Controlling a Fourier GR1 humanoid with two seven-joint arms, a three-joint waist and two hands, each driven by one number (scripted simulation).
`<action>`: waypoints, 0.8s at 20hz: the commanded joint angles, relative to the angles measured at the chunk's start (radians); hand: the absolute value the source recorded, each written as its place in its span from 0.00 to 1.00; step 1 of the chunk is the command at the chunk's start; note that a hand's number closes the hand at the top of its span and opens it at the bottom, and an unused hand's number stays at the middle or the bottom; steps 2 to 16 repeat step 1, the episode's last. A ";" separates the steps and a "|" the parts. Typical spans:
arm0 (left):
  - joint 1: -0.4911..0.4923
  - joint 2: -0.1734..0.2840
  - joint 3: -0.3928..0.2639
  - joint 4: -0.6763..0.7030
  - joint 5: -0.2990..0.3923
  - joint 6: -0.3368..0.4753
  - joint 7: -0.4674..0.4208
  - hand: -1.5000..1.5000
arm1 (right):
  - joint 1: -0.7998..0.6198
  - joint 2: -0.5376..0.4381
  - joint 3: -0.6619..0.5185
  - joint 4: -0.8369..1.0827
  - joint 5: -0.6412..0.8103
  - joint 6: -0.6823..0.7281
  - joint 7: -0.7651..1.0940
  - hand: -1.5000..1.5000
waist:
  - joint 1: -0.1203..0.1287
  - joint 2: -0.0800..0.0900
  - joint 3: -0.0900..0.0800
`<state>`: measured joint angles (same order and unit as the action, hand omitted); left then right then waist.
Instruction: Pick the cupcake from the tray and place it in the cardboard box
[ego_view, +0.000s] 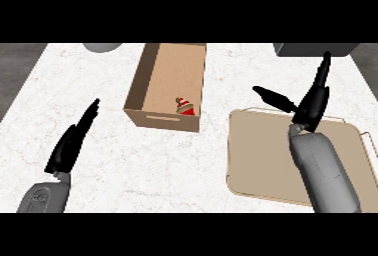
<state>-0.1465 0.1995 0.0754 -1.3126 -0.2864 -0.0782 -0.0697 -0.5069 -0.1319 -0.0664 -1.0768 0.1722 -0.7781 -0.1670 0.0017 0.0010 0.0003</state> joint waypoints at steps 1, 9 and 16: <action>-0.046 0.001 0.002 0.043 -0.018 0.001 0.001 0.50 | 0.088 0.019 0.016 -0.035 -0.001 0.029 -0.057 0.00 | -0.003 -0.001 0.000; -0.046 0.001 0.002 0.043 -0.018 0.001 0.001 0.50 | 0.088 0.019 0.016 -0.035 -0.001 0.029 -0.057 0.00 | -0.003 -0.001 0.000; -0.046 0.001 0.002 0.043 -0.018 0.001 0.001 0.50 | 0.088 0.019 0.016 -0.035 -0.001 0.029 -0.057 0.00 | -0.003 -0.001 0.000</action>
